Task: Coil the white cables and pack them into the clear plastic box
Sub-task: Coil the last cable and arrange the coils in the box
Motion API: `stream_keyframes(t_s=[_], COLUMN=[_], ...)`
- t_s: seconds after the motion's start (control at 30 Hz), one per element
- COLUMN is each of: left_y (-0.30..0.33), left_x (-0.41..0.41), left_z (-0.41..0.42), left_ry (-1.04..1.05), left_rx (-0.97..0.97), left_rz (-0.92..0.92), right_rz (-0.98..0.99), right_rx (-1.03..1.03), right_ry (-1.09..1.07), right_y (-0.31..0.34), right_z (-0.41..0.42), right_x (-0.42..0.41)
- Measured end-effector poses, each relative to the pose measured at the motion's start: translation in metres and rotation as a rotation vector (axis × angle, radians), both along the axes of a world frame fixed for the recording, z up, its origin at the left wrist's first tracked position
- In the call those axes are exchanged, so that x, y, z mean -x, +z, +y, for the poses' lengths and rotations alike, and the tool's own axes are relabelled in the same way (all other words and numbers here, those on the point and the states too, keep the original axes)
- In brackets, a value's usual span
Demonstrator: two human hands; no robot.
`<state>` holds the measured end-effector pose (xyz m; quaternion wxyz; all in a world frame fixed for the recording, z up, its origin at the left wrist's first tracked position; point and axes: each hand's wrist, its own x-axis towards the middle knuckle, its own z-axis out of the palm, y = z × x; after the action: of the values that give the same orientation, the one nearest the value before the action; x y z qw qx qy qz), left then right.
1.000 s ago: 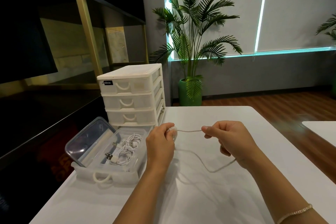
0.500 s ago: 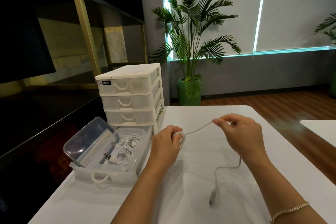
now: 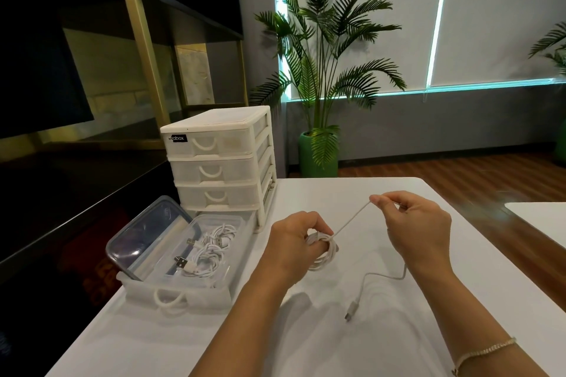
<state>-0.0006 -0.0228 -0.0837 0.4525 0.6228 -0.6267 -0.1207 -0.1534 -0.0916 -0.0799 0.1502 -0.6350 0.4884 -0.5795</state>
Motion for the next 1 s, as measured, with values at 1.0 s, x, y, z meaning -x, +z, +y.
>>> stream_keyframes(t_s=[1.0], left_y=[0.002], left_x=[0.002], left_z=[0.001], left_ry=[0.317], left_rx=[0.316], left_rz=[0.162], right_rz=[0.371], right_rx=[-0.187], right_ry=[0.495], right_y=[0.007], right_z=[0.032], right_x=[-0.036])
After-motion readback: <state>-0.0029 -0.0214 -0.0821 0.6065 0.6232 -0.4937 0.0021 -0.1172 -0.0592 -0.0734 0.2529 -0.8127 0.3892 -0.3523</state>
